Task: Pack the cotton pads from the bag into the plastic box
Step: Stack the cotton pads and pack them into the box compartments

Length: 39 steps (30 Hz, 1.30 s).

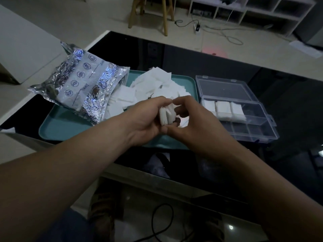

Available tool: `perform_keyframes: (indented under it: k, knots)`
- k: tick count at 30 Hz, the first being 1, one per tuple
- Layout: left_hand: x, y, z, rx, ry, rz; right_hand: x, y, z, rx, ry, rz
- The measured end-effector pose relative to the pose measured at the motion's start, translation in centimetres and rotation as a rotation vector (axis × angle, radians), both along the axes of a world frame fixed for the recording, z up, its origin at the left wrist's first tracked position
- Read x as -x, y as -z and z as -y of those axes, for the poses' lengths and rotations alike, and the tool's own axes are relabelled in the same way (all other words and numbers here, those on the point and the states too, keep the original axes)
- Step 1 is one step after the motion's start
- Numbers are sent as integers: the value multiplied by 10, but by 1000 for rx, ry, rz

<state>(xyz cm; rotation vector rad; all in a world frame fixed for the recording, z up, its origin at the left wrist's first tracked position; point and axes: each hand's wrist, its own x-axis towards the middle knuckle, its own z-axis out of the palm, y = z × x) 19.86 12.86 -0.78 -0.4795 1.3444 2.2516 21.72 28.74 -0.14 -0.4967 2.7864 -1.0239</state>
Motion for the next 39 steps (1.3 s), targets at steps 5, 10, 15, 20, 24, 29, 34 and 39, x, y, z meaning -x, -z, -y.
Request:
perform_keyframes:
  k: [5,10,15,20,24,29,34,39]
  knots:
    - [4,4,5,-27,24,-14,5,8,-5,19,-26,-19]
    - [4,0,10,-41,30,3,13,2,-4,55,-38,-5]
    - [4,2,13,-57,77,13,11,0,0,190,-81,81]
    - [1,0,11,-122,106,34,13,3,2,119,-73,15]
    - [2,2,11,-87,103,-10,10,3,2,121,-62,-13]
    - [0,3,10,-81,230,-71,11,7,5,151,-96,29]
    - [0,6,11,-134,265,-50,13,4,5,231,-90,40]
    - [-2,8,12,-87,277,-43,13,3,3,259,-98,80]
